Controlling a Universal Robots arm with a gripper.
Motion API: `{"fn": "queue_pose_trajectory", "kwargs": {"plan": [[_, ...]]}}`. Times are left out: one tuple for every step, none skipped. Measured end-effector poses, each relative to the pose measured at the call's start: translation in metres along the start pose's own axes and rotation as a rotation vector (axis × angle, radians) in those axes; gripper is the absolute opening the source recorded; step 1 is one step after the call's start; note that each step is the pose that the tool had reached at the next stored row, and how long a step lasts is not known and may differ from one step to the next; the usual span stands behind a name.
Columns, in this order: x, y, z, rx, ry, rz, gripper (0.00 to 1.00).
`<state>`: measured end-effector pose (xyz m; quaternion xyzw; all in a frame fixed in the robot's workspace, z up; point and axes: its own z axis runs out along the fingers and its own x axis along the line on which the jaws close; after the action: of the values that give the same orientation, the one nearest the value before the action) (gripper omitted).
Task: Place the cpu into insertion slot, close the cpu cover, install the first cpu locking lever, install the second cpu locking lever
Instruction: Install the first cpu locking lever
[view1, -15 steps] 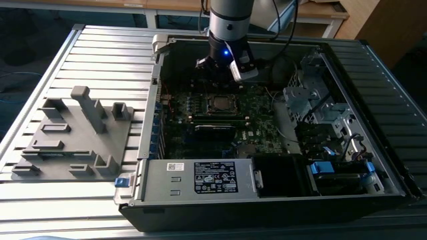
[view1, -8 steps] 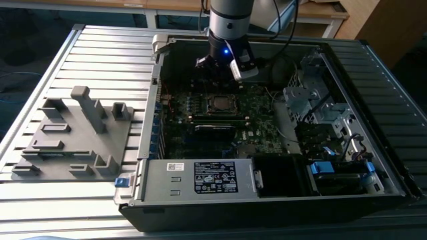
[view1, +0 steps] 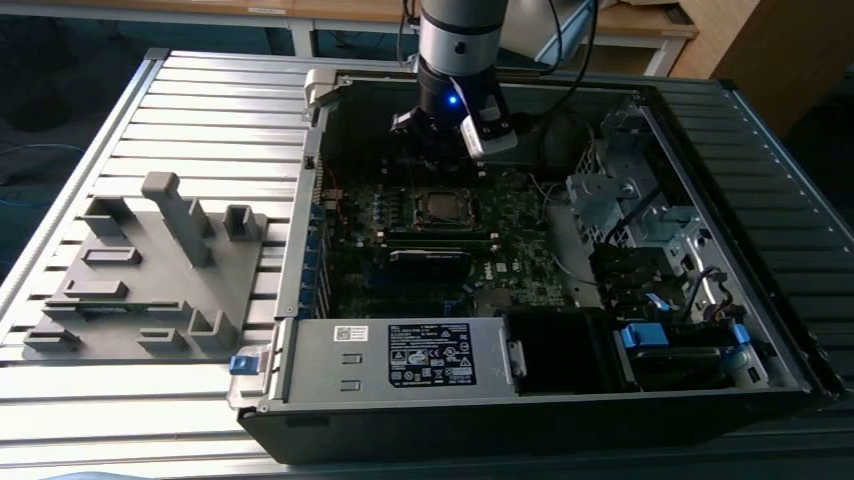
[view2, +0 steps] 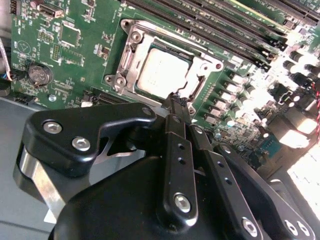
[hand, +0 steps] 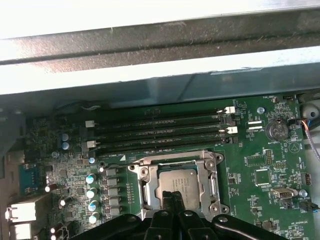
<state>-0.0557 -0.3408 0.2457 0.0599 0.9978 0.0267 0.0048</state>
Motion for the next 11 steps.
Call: {"fn": "queue_pose_trajectory", "kwargs": {"plan": [[0.0001, 0.0, 0.0, 0.0001, 0.0, 0.0, 0.11], [0.0003, 0.0, -0.0001, 0.0003, 0.0, 0.0, 0.11], [0.0008, -0.0001, -0.0001, 0.0003, 0.0, 0.0, 0.11], [0.0013, -0.0002, -0.0001, 0.0002, 0.0, 0.0, 0.11], [0.0021, -0.0003, -0.0001, 0.0002, -0.0001, 0.0, 0.11], [0.003, -0.0004, -0.0001, 0.0002, -0.0002, 0.0, 0.11], [0.004, -0.0005, -0.0001, 0.0001, -0.0004, 0.0, 0.11], [0.005, -0.0006, -0.0001, 0.0, -0.0006, 0.0, 0.11], [0.0062, -0.0008, -0.0001, 0.0, -0.0009, 0.0, 0.11], [0.0075, -0.0009, -0.0002, 0.0, -0.0013, 0.0, 0.11], [0.0089, -0.0011, -0.0002, -0.0001, -0.0018, 0.0, 0.11]]}}
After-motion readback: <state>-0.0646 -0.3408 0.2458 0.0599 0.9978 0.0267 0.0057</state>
